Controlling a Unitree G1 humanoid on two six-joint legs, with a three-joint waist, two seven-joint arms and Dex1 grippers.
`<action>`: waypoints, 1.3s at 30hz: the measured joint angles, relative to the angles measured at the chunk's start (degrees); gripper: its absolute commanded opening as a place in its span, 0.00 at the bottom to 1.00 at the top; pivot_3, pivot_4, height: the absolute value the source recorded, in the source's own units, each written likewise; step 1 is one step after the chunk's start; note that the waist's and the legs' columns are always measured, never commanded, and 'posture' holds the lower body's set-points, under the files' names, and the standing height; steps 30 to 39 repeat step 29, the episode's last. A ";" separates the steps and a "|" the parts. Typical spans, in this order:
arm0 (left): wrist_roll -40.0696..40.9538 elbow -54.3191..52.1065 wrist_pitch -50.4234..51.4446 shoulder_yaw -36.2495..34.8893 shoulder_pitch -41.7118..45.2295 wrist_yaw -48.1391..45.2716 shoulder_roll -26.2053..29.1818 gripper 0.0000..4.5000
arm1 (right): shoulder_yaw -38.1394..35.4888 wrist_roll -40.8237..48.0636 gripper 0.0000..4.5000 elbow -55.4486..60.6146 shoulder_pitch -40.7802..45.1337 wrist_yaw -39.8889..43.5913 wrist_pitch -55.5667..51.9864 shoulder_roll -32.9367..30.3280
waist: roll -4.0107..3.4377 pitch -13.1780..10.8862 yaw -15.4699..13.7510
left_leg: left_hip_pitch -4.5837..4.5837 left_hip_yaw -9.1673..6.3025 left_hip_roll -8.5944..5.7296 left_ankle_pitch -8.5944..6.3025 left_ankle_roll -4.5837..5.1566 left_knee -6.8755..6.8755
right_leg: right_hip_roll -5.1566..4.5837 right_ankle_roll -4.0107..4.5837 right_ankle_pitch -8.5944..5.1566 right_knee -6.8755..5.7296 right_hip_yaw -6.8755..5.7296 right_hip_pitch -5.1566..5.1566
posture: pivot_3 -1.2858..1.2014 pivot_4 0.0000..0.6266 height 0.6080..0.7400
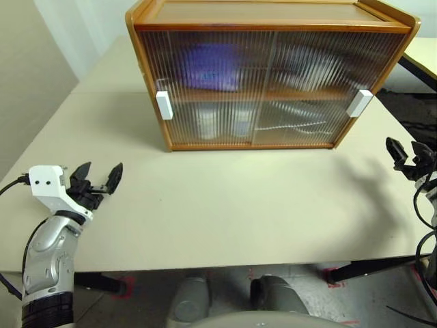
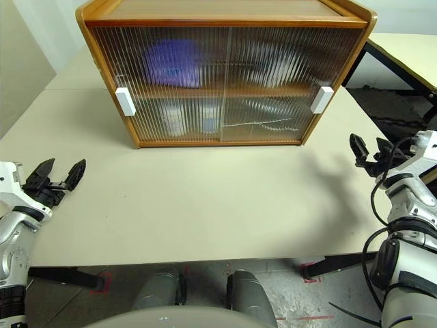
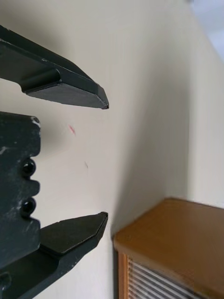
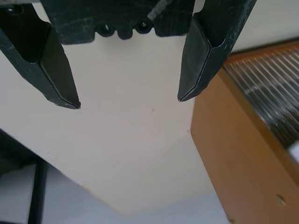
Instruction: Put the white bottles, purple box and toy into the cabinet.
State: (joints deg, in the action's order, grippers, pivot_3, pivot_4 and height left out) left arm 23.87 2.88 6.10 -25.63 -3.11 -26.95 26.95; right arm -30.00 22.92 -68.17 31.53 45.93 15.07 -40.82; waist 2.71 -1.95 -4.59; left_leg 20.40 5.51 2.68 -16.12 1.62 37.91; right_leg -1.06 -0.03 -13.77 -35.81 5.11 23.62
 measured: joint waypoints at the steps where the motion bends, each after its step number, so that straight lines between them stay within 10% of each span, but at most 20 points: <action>1: -0.01 0.00 0.00 0.00 0.06 -0.01 0.02 1.00 | -0.40 0.48 1.00 0.00 0.00 1.23 0.47 0.03 | 0.00 0.00 -0.14 | -0.01 0.01 -0.01 0.00 0.00 0.00 | -0.01 0.00 0.00 0.00 0.01 -0.01 | 0.62 0.02 1.00; 14: -1.68 -1.26 -0.02 1.75 1.91 3.90 -1.72 1.00 | -0.19 1.42 1.00 -1.60 -2.06 18.91 1.50 1.58 | 0.04 -0.02 -0.91 | -0.06 0.09 0.03 0.02 0.03 0.05 | 0.00 0.02 -0.06 0.00 0.00 -0.23 | 0.64 0.05 1.00; 39: -2.11 -2.12 0.35 2.19 4.37 4.73 -1.75 1.00 | -0.04 -0.38 1.00 -2.39 -1.68 16.15 4.68 2.08 | 0.05 -0.17 -1.24 | -0.07 0.06 0.02 0.00 0.00 0.04 | -0.03 0.03 -0.06 0.01 -0.02 -0.19 | 0.62 0.07 1.00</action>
